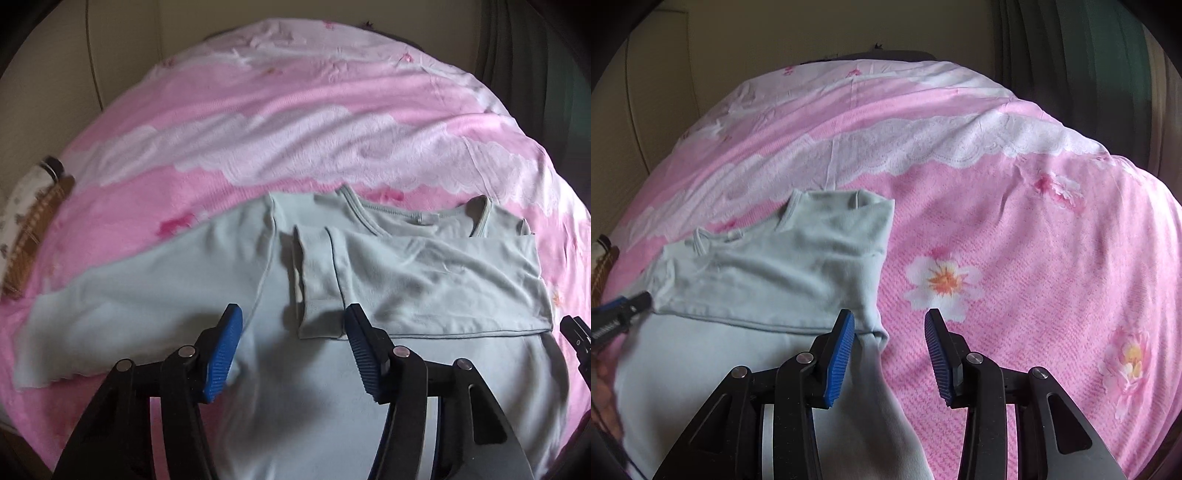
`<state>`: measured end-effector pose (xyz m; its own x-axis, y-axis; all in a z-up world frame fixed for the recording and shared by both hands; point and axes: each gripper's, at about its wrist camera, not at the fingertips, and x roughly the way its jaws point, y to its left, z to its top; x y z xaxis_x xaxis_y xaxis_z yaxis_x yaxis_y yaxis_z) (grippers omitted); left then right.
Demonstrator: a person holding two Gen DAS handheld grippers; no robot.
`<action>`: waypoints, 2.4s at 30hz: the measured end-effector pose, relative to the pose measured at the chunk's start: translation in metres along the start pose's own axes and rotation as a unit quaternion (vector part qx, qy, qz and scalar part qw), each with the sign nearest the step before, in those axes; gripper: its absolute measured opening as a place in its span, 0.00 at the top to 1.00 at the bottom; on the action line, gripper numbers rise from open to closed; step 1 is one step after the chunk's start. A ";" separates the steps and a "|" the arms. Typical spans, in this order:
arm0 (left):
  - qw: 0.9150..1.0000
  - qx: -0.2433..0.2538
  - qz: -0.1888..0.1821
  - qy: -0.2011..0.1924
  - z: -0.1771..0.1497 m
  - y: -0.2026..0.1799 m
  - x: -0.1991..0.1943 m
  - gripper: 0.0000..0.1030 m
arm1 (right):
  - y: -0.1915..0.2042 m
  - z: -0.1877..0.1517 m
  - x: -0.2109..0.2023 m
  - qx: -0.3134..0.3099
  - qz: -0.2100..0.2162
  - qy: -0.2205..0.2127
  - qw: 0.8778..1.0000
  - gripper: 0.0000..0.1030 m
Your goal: Fold small clothes
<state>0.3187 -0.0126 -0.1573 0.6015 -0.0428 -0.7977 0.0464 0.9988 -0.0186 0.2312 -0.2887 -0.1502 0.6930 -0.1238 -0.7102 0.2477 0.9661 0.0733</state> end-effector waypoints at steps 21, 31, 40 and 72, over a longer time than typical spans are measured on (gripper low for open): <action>1.000 -0.002 -0.027 0.001 -0.016 0.004 -0.001 0.96 | -0.005 -0.007 0.010 0.012 0.006 0.010 1.000 0.61; 1.000 -0.014 -0.020 -0.001 -0.021 0.016 -0.017 0.80 | -0.003 -0.002 -0.005 0.016 0.017 0.000 1.000 0.61; 0.999 -0.039 0.023 -0.023 -0.034 0.098 -0.063 0.60 | 0.054 0.008 -0.035 -0.011 0.053 -0.028 0.998 0.53; 0.963 -0.258 -0.074 -0.022 -0.085 0.320 -0.049 0.82 | 0.270 -0.043 -0.064 -0.124 0.130 -0.031 0.983 0.53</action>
<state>0.2361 0.3118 -0.1757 0.6532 -0.1758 -0.7365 -0.2609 0.8608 -0.4369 0.2249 -0.0106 -0.1150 0.7525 0.1280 -0.6461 -0.1098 0.9916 0.0686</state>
